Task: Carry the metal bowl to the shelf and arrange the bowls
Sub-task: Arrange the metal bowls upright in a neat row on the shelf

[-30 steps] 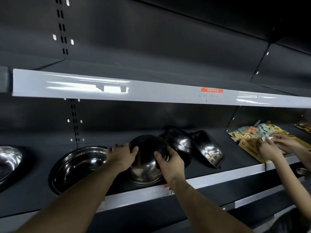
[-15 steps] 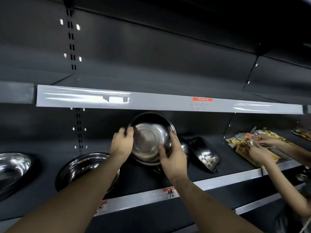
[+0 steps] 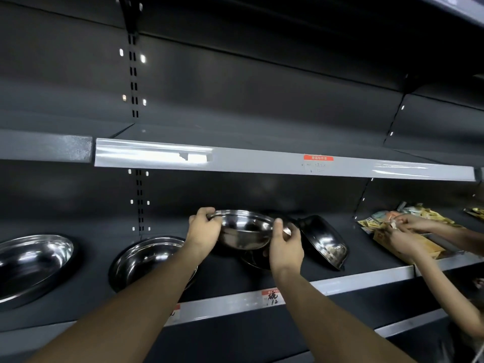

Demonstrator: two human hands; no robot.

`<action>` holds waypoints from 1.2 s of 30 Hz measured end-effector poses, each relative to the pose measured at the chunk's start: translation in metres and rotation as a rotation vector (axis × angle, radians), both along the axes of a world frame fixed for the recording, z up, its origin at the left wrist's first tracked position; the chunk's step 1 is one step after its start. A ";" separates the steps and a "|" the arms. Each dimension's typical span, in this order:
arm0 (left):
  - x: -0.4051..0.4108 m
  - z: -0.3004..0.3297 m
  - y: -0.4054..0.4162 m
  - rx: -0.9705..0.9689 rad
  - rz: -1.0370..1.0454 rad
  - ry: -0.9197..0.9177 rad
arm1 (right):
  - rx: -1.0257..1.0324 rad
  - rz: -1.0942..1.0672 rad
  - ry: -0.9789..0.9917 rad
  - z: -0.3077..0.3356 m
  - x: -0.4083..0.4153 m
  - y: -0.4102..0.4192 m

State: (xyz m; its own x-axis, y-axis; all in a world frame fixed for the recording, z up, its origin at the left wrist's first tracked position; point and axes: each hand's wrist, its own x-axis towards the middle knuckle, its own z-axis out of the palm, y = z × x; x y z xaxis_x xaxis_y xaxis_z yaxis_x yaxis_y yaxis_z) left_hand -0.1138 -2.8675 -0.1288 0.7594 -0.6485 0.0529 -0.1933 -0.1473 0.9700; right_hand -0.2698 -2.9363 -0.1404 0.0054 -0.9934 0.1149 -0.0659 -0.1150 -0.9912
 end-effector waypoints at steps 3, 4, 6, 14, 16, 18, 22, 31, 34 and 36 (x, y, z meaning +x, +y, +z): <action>-0.005 -0.005 0.006 0.050 -0.060 -0.076 | 0.119 0.051 -0.004 0.003 0.003 -0.001; -0.006 -0.006 0.008 0.069 -0.084 -0.104 | 0.160 0.056 -0.013 0.003 0.003 -0.002; -0.005 -0.008 0.015 0.113 -0.116 -0.176 | 0.210 0.065 -0.003 0.000 0.003 -0.004; 0.033 0.006 0.051 0.540 -0.105 -0.661 | 0.187 0.056 0.055 0.003 0.014 -0.008; 0.047 0.011 0.063 0.696 -0.075 -0.818 | 0.183 0.068 0.072 0.003 0.022 -0.007; 0.059 0.013 0.077 0.793 -0.058 -0.885 | 0.185 0.096 0.078 0.001 0.032 -0.003; 0.074 0.014 0.101 0.874 -0.008 -0.866 | 0.193 0.172 0.095 0.000 0.054 0.012; 0.100 0.011 0.150 0.971 0.104 -0.798 | 0.248 0.368 0.119 -0.016 0.093 0.051; 0.109 0.011 0.162 0.987 0.133 -0.772 | 0.263 0.412 0.145 -0.023 0.103 0.060; 0.113 0.009 0.170 1.000 0.147 -0.764 | 0.274 0.427 0.170 -0.027 0.108 0.065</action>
